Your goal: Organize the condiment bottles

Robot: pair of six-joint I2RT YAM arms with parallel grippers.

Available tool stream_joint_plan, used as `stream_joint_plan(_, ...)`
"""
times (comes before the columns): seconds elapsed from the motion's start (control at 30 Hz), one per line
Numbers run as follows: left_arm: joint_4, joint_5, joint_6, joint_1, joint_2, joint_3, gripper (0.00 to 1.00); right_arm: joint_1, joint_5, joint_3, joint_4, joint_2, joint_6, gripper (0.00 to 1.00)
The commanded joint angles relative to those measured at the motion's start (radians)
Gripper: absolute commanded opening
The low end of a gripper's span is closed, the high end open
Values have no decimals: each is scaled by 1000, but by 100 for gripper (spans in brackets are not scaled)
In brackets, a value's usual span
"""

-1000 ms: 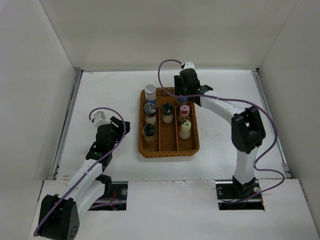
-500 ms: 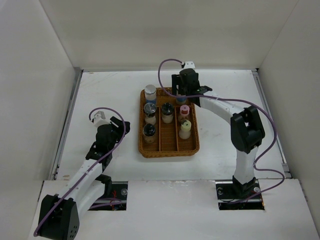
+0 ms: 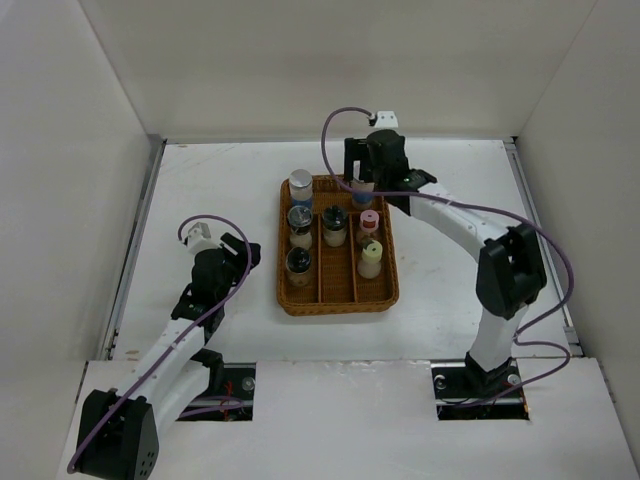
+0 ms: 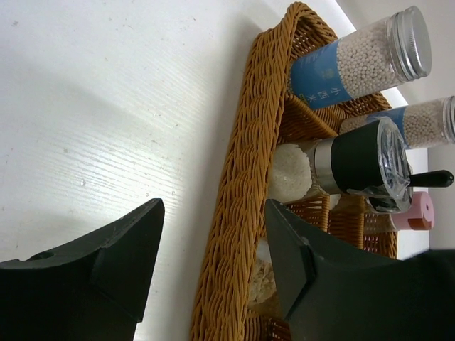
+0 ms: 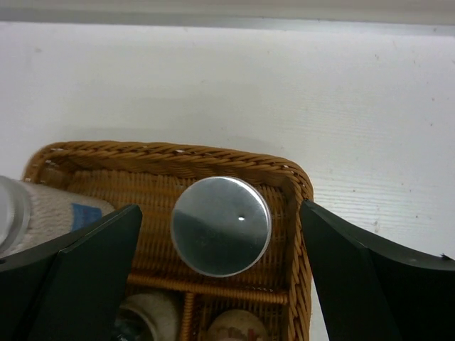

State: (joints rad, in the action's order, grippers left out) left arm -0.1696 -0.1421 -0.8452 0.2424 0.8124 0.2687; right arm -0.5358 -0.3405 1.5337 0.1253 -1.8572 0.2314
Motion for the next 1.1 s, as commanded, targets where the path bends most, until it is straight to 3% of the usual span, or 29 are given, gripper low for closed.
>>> stream_joint_plan(0.0,-18,10,5,-4,-16,27,57,-28,-12,-13,-68,133,-4,100)
stream_joint_plan(0.03,-16,10,5,-4,-16,29,59,-31,-20,-29,-79,165,-4,100)
stream_joint_plan(0.1,-2,9,3,-10,-12,36,74,-31,-49,-87,-119,240,6,100)
stream_joint_plan(0.13,8,7,5,-12,-7,43,100,-31,-73,-130,-150,283,14,100)
stream_joint_plan(0.37,93,10,35,-30,-4,87,100,15,-267,-596,-381,553,144,100)
stream_joint_plan(0.57,183,16,46,-45,-4,133,100,84,-373,-915,-463,693,241,100)
stream_joint_plan(0.8,226,15,41,-59,-41,159,100,124,-379,-1057,-544,814,307,100)
stream_joint_plan(1.07,242,9,40,-67,-61,172,100,37,-414,-1213,-702,831,350,100)
